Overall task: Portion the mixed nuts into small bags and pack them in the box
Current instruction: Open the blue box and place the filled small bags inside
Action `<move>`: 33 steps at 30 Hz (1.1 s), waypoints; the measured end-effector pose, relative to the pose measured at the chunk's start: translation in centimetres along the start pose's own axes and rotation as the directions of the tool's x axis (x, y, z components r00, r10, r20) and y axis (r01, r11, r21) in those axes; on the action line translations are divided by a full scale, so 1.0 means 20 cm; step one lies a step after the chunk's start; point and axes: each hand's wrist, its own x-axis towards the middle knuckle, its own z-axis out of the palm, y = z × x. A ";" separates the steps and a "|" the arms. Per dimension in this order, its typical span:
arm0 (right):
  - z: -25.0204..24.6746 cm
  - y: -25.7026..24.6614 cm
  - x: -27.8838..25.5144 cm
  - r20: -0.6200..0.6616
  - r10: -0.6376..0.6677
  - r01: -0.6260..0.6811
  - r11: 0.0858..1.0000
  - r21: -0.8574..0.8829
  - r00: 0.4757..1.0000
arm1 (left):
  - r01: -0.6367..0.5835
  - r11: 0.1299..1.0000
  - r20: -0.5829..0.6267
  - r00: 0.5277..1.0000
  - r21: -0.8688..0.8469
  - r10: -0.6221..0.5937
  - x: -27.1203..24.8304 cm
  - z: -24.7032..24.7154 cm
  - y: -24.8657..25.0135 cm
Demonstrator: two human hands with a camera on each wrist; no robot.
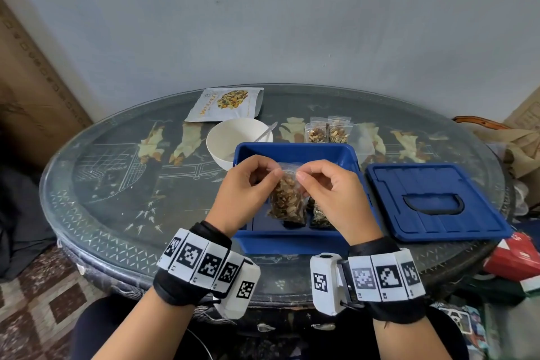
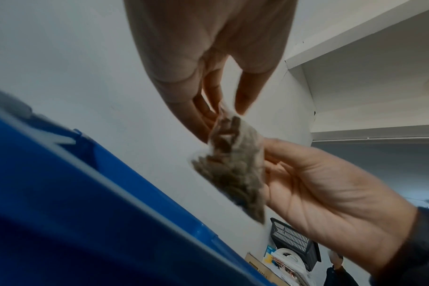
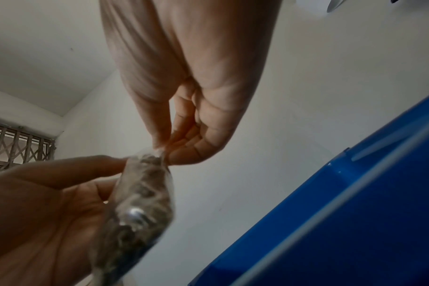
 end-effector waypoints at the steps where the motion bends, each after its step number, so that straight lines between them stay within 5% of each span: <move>1: 0.00 0.00 0.00 -0.002 -0.005 0.005 1.000 -0.011 1.000 | 0.019 1.000 0.043 0.999 -0.011 -0.018 0.00 -0.01 0.00; 7: 0.00 0.01 0.00 0.001 -0.033 0.033 0.998 -0.052 0.999 | 0.031 0.996 0.169 0.985 0.082 -0.045 0.04 -0.05 0.01; 19: 0.00 0.01 0.01 0.040 -0.122 0.127 0.980 -0.151 0.992 | -0.148 0.964 0.077 0.988 0.222 0.134 0.03 -0.02 -0.02; 29: 0.00 0.01 0.02 0.111 -0.229 0.249 0.938 -0.240 0.967 | -0.250 0.934 0.175 0.962 0.254 0.210 0.03 -0.03 -0.02; 33: 0.01 0.00 0.03 0.136 -0.266 0.294 0.918 -0.266 0.954 | -0.323 0.883 0.300 0.927 0.340 0.224 0.05 -0.06 0.01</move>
